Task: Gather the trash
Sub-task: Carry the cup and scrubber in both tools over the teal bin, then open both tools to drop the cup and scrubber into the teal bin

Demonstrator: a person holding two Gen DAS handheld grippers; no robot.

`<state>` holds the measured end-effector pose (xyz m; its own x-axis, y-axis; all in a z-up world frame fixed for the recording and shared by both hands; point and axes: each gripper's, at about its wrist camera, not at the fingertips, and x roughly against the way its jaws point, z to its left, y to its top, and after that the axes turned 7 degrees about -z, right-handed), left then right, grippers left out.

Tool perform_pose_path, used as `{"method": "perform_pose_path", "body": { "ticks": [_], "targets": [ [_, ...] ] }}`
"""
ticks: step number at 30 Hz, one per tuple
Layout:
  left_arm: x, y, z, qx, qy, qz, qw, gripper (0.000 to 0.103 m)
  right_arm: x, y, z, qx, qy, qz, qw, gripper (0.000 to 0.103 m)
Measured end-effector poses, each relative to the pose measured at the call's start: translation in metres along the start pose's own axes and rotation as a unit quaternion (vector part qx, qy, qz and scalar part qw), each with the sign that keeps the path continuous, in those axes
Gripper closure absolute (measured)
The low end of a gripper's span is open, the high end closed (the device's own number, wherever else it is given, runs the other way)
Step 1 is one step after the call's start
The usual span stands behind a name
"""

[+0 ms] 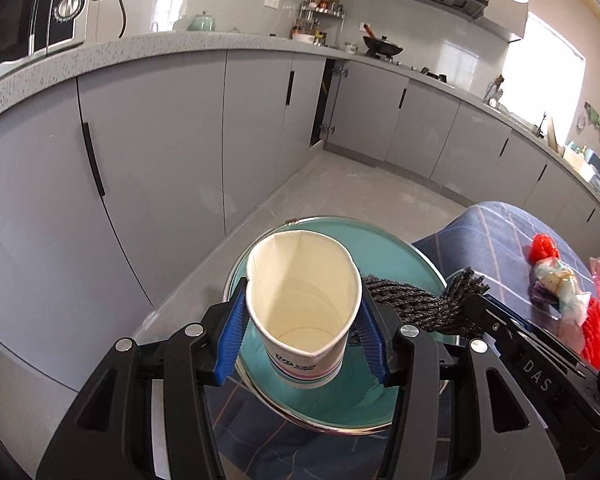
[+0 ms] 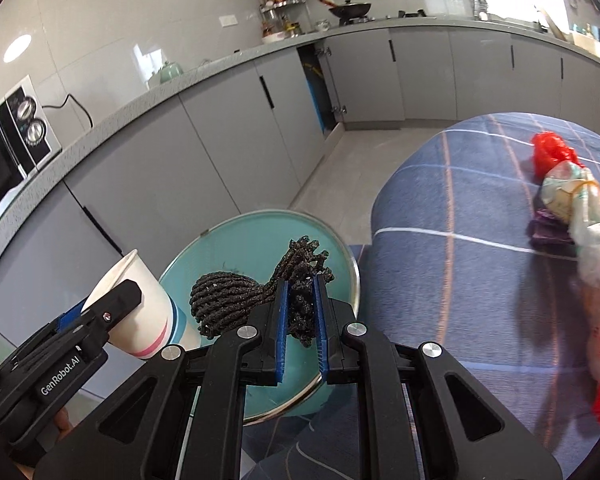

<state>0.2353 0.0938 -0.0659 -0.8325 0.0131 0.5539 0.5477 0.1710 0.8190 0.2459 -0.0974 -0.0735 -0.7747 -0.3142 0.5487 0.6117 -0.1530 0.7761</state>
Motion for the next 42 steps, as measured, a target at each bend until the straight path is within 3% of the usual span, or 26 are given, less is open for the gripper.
{"method": "perform_pose_path", "body": {
  "ticks": [2,4,5,6,8,10,15,31,42],
  "targets": [
    [-0.004,-0.002,0.001,-0.001,0.001,0.005,1.0000,0.052,-0.004,-0.001,0.003,0.006,0.004,0.005,1.000,0.087],
    [-0.007,-0.004,0.001,-0.002,0.005,0.010,0.9999,0.048,-0.007,-0.002,0.006,0.010,0.006,0.008,1.000,0.074],
    [-0.008,-0.004,0.002,-0.001,0.006,0.012,0.9999,0.047,-0.007,-0.002,0.007,0.011,0.007,0.006,1.000,0.062],
    [-0.009,-0.005,0.003,-0.001,0.008,0.013,0.9999,0.044,-0.005,-0.002,0.006,0.013,0.005,0.002,1.000,0.059],
    [-0.010,-0.007,0.004,0.000,0.013,0.015,0.9998,0.041,-0.003,-0.002,0.006,0.015,0.003,-0.001,1.000,0.058],
    [-0.011,-0.007,0.005,0.001,0.020,0.017,0.9996,0.030,-0.001,0.000,0.005,0.014,0.002,-0.004,1.000,0.054],
    [-0.008,-0.004,0.003,0.001,0.033,0.010,0.9994,0.019,0.010,0.004,0.000,0.011,-0.002,-0.018,1.000,0.047],
    [0.016,-0.001,-0.026,-0.014,0.008,-0.010,0.9998,0.016,0.065,0.020,-0.028,-0.014,-0.029,-0.070,0.997,0.043],
    [0.028,-0.011,-0.080,-0.052,-0.049,-0.012,0.9974,0.017,0.116,0.016,-0.085,-0.036,-0.093,-0.104,0.990,0.043]
  ]
}}
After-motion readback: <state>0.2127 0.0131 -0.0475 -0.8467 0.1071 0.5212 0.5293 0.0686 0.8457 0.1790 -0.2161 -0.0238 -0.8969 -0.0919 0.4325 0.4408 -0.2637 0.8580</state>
